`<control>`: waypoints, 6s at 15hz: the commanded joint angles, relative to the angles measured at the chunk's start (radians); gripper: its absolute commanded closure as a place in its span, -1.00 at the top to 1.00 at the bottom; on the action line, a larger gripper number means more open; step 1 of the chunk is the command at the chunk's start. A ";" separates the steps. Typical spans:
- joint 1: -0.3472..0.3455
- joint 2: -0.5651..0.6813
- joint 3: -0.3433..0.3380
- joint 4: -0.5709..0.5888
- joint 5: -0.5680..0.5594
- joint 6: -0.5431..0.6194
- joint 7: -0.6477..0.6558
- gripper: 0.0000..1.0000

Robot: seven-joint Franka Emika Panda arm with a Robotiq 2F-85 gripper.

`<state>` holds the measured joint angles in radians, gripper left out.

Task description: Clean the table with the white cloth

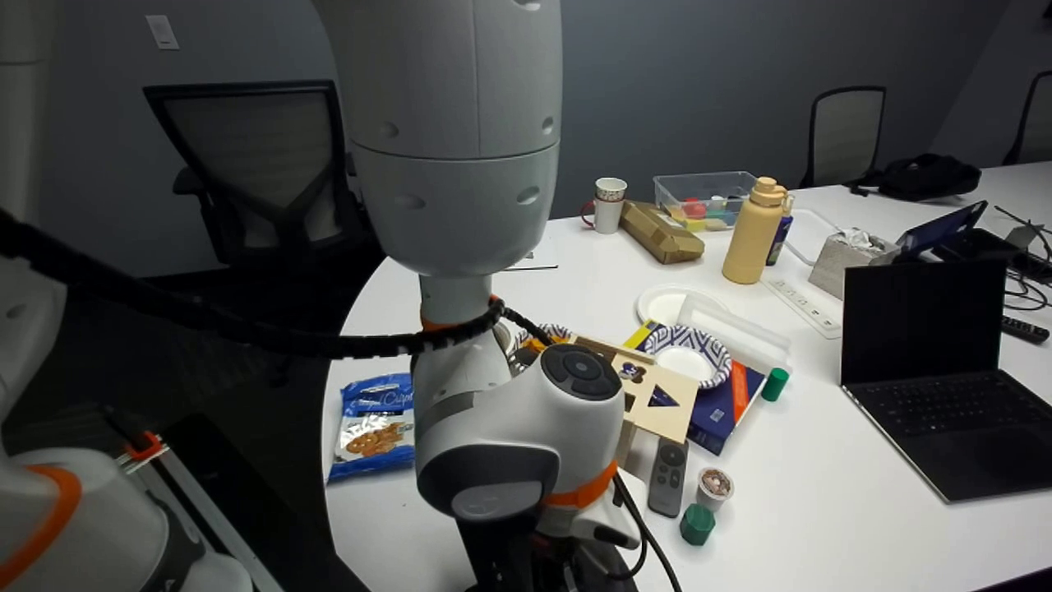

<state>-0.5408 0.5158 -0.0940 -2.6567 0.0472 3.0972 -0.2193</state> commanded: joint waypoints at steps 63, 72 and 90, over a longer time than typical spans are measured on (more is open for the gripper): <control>0.138 -0.005 0.036 -0.019 -0.075 -0.008 0.005 -0.95; 0.164 0.065 -0.076 0.078 -0.085 0.011 0.018 -0.95; -0.040 -0.107 0.128 -0.076 -0.073 0.066 -0.009 -0.95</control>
<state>-0.5201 0.4354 -0.0010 -2.7241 -0.0242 3.1369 -0.2192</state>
